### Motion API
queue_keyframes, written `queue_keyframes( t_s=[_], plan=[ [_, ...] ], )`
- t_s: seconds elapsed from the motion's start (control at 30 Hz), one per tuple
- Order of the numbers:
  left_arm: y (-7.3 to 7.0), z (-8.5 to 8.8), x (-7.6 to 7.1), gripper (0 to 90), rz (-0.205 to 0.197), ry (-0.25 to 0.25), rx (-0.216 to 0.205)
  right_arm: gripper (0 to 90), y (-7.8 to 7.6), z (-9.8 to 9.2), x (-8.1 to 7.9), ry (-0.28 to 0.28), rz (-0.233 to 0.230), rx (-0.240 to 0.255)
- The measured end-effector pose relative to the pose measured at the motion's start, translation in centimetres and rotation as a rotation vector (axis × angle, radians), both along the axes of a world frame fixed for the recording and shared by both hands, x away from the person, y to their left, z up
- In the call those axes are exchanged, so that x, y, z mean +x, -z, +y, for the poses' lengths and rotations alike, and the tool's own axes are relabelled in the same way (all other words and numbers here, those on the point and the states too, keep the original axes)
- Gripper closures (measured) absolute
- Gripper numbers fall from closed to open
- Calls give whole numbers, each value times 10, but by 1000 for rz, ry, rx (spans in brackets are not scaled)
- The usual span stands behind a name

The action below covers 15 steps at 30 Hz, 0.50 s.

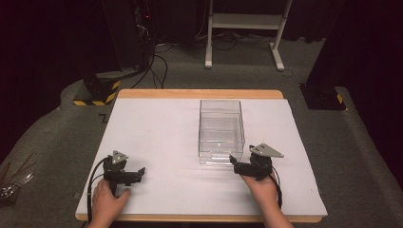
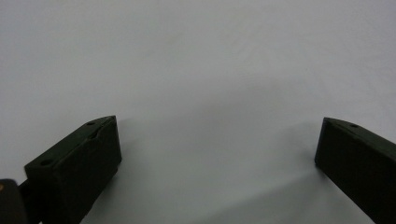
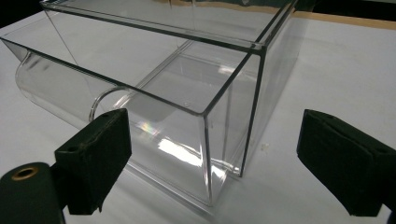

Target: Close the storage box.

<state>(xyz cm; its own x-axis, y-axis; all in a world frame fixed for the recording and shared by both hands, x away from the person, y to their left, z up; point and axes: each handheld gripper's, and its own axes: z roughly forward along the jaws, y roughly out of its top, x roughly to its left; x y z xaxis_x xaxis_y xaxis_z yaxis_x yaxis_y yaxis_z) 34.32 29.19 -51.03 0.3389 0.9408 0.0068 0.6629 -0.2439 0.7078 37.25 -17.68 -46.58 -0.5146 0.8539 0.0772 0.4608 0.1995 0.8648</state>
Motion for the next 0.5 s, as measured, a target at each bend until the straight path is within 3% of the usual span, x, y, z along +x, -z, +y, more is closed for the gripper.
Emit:
queue_keyframes(
  t_s=[0.5],
  plan=[
    [0,0,0,5,0,0,0,101,7,3,20,36,20,9]
  ],
)
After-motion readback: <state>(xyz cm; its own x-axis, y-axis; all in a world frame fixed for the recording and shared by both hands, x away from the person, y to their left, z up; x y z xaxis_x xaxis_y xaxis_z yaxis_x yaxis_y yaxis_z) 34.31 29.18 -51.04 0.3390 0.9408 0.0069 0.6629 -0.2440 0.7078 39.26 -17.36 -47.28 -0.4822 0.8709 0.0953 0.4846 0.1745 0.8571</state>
